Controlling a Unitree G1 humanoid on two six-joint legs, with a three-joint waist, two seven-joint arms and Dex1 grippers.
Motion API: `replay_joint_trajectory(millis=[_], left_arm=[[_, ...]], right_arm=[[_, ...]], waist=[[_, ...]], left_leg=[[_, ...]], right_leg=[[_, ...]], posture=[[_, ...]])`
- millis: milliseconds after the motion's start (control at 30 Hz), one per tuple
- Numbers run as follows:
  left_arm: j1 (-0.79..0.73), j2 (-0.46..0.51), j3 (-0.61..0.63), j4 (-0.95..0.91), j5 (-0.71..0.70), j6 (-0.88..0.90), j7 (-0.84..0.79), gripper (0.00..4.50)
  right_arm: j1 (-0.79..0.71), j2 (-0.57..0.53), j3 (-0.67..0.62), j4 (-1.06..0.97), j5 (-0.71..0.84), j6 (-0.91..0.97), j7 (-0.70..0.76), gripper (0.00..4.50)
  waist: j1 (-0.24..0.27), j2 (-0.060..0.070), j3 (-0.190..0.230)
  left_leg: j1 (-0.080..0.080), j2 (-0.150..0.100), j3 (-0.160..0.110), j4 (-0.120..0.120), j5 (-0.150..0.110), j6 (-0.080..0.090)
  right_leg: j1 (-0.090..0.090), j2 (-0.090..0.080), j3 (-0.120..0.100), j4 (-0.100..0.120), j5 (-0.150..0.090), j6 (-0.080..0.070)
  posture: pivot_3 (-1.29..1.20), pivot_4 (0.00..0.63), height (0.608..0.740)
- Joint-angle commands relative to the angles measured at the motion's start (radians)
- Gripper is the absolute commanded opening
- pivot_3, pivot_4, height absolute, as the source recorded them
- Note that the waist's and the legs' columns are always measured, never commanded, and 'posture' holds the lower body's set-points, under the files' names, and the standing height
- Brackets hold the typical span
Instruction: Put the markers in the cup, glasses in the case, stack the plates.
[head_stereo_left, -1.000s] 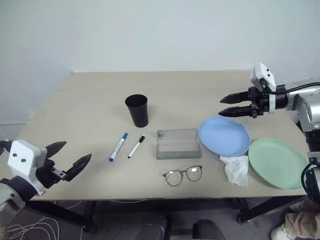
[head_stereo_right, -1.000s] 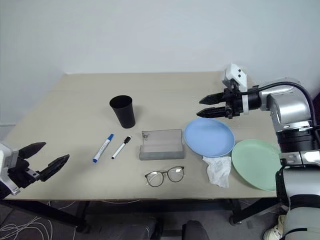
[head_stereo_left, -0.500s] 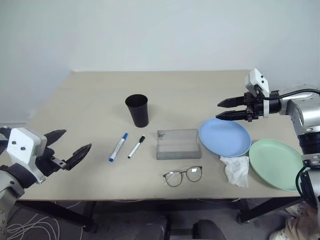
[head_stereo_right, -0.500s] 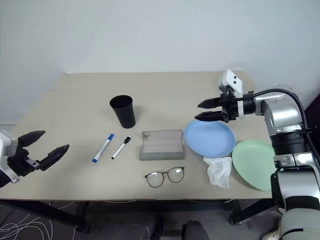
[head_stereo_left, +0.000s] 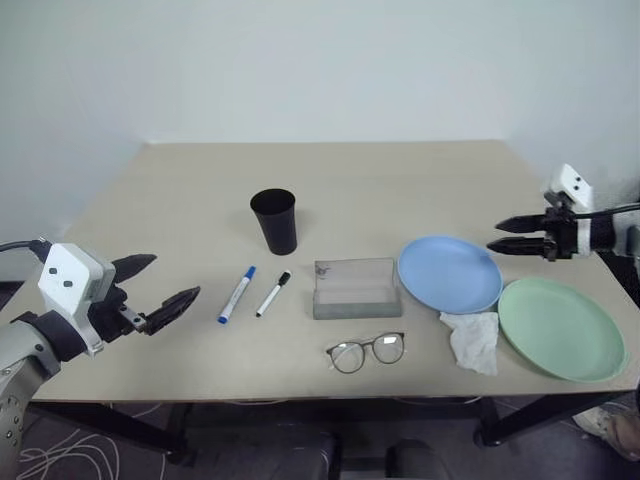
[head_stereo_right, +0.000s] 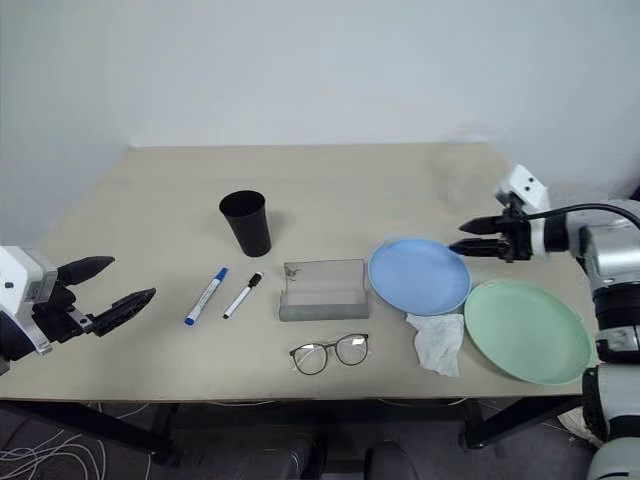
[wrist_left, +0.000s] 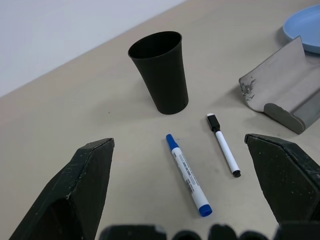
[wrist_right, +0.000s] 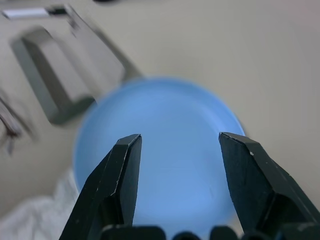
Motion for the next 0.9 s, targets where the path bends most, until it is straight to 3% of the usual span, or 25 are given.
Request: replay_joint_trajectory(millis=[33,233,633,900], left_arm=[[0.014,-0.006,0.019,-0.034,-0.011,-0.003,0.001,4.45],[0.026,-0.012,0.012,-0.032,-0.006,-0.011,0.003,4.45],[-0.002,0.003,-0.003,-0.018,-0.019,0.002,-0.011,4.45],[-0.006,-0.041,-0.011,-0.042,-0.139,-0.008,-0.104,4.45]], right_arm=[[0.015,-0.061,-0.054,0.063,-0.016,-0.037,-0.008,2.67],[0.078,-0.134,-0.103,0.217,-0.041,-0.100,-0.046,2.67],[0.189,-0.155,-0.175,0.445,-0.063,-0.164,-0.160,2.67],[0.209,-0.146,-0.182,0.512,-0.083,-0.184,-0.219,2.67]], waist=[[0.000,0.000,0.000],[0.000,0.001,0.000],[-0.004,0.007,-0.001],[-0.003,0.007,-0.001]], left_leg=[[0.000,0.000,0.000,0.000,0.000,0.000],[0.001,0.001,0.001,0.002,0.000,0.000],[0.004,0.002,0.005,0.010,-0.003,0.004],[0.004,0.002,0.005,0.010,-0.003,0.005]], right_leg=[[0.000,0.000,0.000,0.000,0.000,0.000],[0.004,0.000,-0.001,0.000,0.000,0.000],[0.009,-0.001,0.000,0.000,0.000,0.001],[0.009,-0.001,0.000,0.000,0.000,0.001]], posture=[[0.00,0.000,0.737],[0.00,0.000,0.737],[0.00,0.000,0.737],[0.00,0.000,0.737]])
